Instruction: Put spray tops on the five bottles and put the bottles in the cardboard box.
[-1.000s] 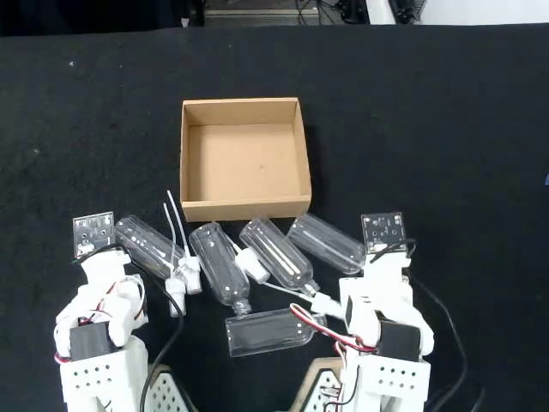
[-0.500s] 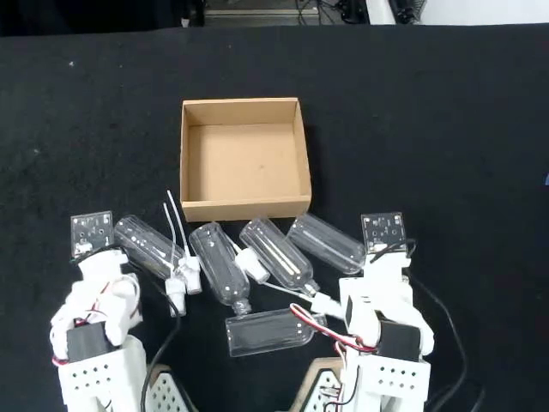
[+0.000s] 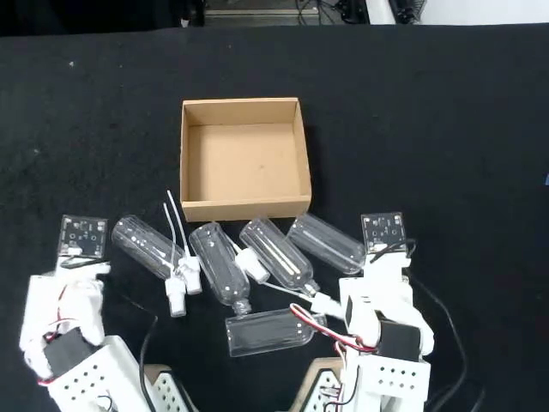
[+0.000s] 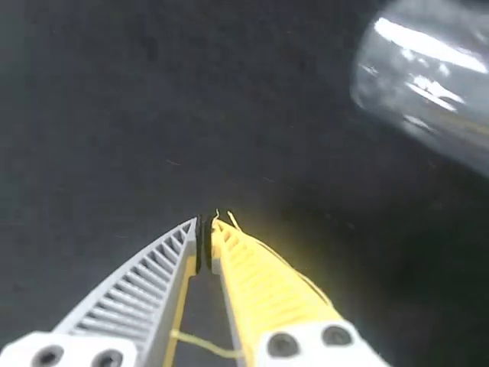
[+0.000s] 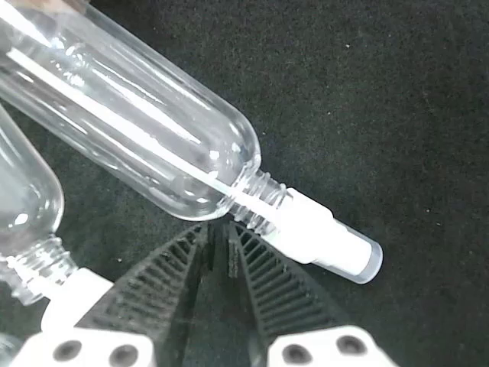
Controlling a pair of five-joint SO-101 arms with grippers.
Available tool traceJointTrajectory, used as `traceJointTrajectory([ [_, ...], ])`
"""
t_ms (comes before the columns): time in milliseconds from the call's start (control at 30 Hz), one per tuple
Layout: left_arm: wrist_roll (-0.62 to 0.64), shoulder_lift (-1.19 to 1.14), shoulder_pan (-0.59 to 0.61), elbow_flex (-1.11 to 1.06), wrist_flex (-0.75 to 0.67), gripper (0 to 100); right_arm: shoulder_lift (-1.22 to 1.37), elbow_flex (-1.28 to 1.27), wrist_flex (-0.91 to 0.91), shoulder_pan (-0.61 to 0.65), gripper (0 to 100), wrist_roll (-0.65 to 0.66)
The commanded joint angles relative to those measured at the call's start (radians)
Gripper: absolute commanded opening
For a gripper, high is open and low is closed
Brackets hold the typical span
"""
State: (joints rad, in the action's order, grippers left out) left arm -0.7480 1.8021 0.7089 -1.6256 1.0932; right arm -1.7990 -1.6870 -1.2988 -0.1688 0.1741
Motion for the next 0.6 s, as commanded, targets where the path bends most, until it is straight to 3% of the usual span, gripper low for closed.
traceJointTrajectory([
  [0, -0.020, 0.000, 0.036, 0.191, 0.006, 9, -0.096, 0.004, -0.006, -0.023, 1.1, 0.000],
  [167, -0.021, -0.002, 0.001, 0.349, 0.094, 23, -0.096, 0.004, -0.006, -0.023, 1.1, 0.000],
  [400, -0.250, -0.081, -0.116, 0.407, 0.183, 23, -0.096, 0.004, -0.006, -0.025, 1.1, 0.000],
  [567, -0.276, -0.273, -0.131, 0.472, 0.186, 23, -0.096, 0.004, -0.006, -0.025, 1.1, 0.000],
])
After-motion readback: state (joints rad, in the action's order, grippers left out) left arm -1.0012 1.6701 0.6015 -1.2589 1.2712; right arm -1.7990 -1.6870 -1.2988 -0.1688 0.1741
